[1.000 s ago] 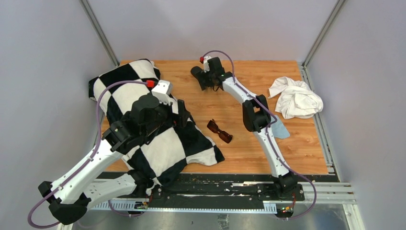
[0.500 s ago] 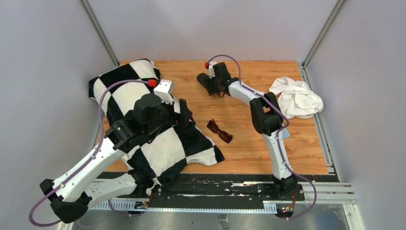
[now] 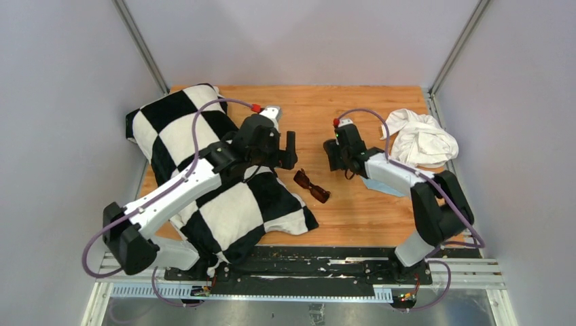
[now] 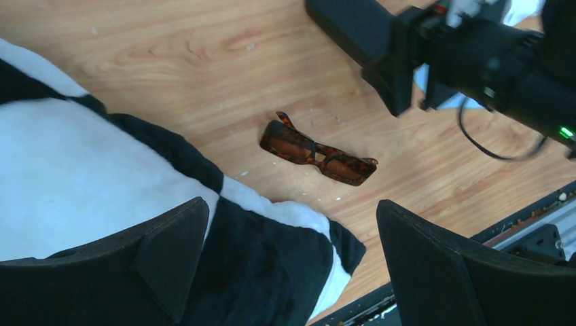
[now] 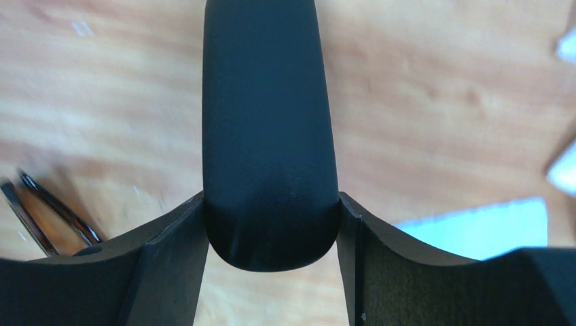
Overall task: Organize the sunglasses
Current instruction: Place the sunglasses case at the center of the board.
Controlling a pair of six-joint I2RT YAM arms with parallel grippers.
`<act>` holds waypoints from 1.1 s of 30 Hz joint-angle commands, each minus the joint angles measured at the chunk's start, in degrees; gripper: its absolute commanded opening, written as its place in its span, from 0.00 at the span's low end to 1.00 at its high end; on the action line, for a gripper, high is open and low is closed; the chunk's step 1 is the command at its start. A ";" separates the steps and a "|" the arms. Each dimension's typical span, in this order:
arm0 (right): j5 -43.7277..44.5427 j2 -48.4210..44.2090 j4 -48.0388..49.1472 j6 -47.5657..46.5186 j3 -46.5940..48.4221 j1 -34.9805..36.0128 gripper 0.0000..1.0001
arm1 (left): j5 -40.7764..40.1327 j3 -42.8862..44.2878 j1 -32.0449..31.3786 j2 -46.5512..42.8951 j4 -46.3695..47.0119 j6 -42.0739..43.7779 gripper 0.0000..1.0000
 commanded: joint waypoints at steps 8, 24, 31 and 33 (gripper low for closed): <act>0.66 -5.25 -0.30 13.78 -9.57 0.15 0.72 | 6.12 3.04 0.34 9.37 1.94 -5.35 1.00; -5.47 -17.54 -7.84 15.09 -7.34 -4.17 1.00 | 1.92 17.33 0.35 22.07 -9.68 -2.34 1.00; -9.62 -30.90 -14.20 14.04 -14.88 -17.44 1.00 | 4.58 26.12 -2.48 33.20 -10.03 -2.10 1.00; -11.91 -34.11 -15.75 15.86 -16.24 -18.84 1.00 | 4.19 29.45 -3.85 36.98 -10.59 -1.67 1.00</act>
